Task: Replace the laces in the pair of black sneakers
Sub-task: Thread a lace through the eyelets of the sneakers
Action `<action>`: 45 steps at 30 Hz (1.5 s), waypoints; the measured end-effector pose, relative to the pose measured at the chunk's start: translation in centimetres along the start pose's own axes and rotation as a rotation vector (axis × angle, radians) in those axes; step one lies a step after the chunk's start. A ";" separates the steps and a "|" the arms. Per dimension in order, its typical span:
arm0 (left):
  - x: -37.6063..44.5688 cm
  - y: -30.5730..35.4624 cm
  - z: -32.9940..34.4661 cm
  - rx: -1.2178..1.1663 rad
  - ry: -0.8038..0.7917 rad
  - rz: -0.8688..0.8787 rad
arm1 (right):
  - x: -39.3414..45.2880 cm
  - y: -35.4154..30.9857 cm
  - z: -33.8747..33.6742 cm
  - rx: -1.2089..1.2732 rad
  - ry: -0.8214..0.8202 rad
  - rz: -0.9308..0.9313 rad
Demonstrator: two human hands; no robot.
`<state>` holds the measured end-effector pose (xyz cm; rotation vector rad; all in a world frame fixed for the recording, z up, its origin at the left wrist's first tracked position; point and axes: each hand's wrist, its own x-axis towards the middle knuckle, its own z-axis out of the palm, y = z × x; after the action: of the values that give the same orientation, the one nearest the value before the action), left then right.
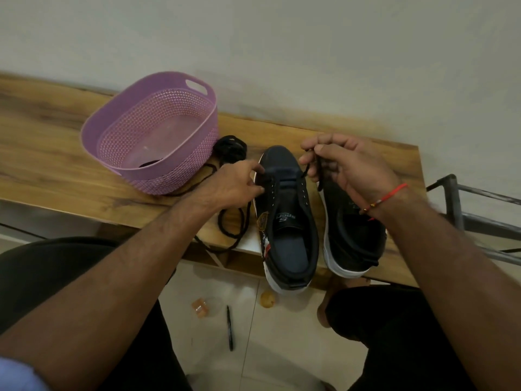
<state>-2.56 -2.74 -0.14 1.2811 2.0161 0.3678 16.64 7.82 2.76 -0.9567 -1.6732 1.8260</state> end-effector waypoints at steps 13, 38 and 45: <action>-0.2 0.8 1.5 0.161 0.009 0.166 | -0.2 3.2 0.8 -1.511 -0.001 -0.120; 1.1 -0.6 1.1 0.087 0.250 0.034 | -0.2 1.3 -1.1 -1.396 0.061 -0.180; 0.7 -1.2 0.9 0.112 0.107 -0.115 | 0.4 3.7 0.8 -1.536 0.016 -0.128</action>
<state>-2.91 -2.83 -1.71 1.2278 2.2170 0.2774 16.13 7.08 -0.94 -1.2387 -2.9429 0.1206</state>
